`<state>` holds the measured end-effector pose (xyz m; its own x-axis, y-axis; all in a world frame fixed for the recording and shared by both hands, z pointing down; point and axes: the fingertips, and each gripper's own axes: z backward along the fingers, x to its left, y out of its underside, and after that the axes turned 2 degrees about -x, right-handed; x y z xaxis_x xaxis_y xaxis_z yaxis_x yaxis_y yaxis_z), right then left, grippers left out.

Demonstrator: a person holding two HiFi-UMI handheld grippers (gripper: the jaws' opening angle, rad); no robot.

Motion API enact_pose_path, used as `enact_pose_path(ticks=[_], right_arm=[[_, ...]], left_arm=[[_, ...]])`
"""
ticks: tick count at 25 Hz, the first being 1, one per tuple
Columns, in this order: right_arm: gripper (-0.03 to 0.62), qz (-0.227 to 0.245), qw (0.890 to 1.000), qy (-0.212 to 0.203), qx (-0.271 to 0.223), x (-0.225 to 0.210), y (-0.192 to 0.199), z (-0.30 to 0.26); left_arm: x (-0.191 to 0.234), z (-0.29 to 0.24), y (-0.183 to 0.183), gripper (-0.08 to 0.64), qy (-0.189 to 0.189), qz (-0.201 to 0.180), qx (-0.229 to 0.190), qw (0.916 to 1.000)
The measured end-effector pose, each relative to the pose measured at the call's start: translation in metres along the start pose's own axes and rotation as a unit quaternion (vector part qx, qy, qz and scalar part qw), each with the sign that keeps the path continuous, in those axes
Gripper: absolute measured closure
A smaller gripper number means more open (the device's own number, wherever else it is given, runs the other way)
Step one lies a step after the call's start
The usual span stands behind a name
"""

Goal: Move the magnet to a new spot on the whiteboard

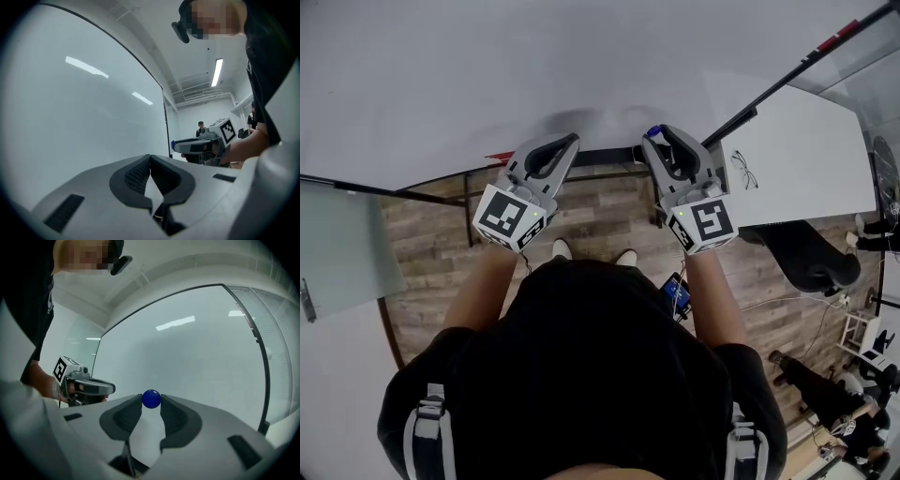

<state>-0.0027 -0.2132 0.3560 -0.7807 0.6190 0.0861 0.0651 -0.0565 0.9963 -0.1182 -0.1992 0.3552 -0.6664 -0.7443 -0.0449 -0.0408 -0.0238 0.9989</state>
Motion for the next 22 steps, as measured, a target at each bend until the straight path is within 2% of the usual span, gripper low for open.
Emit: enact_pose_path(ticks=[6, 22], right_arm=[[0.472, -0.034, 0.999, -0.031, 0.008, 0.017, 0.014, 0.009], [0.472, -0.047, 0.997, -0.055, -0.005, 0.021, 0.015, 0.019]], left_arm=[[-0.006, 0.013, 0.017, 0.555, -0.006, 0.005, 0.01, 0.9999], [-0.018, 0.019, 0.013, 0.555, -0.028, 0.007, 0.01, 0.9995]])
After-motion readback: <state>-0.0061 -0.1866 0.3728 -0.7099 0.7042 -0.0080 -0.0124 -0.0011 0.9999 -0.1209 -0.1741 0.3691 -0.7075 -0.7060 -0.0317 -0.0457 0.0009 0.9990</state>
